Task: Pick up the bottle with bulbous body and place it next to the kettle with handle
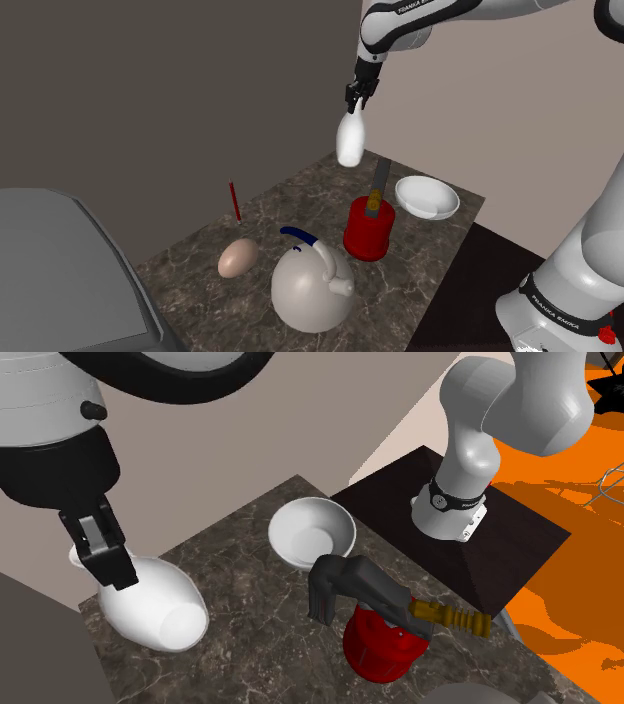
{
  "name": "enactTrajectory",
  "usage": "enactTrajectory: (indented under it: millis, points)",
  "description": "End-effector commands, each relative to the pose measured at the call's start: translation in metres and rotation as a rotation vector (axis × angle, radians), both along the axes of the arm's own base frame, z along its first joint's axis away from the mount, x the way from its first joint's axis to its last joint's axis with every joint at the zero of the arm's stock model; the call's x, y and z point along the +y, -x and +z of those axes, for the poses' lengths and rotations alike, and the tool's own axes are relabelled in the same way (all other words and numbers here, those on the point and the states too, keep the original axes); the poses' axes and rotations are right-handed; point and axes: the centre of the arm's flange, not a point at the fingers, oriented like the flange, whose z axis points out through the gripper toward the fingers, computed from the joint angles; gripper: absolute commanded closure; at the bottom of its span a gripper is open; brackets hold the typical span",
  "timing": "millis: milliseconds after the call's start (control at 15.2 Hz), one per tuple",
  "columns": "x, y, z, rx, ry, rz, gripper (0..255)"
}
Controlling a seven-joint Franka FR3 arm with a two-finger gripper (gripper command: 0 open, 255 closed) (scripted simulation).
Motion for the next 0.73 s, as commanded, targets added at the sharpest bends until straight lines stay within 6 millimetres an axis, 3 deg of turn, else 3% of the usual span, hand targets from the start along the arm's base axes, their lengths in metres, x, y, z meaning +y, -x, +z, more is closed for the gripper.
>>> enactTrajectory:
  millis: [0,660]
  points:
    - [0.0,0.0,0.012,0.0,0.0,0.0,255]
    - [0.0,0.0,0.064,0.0,0.0,0.0,255]
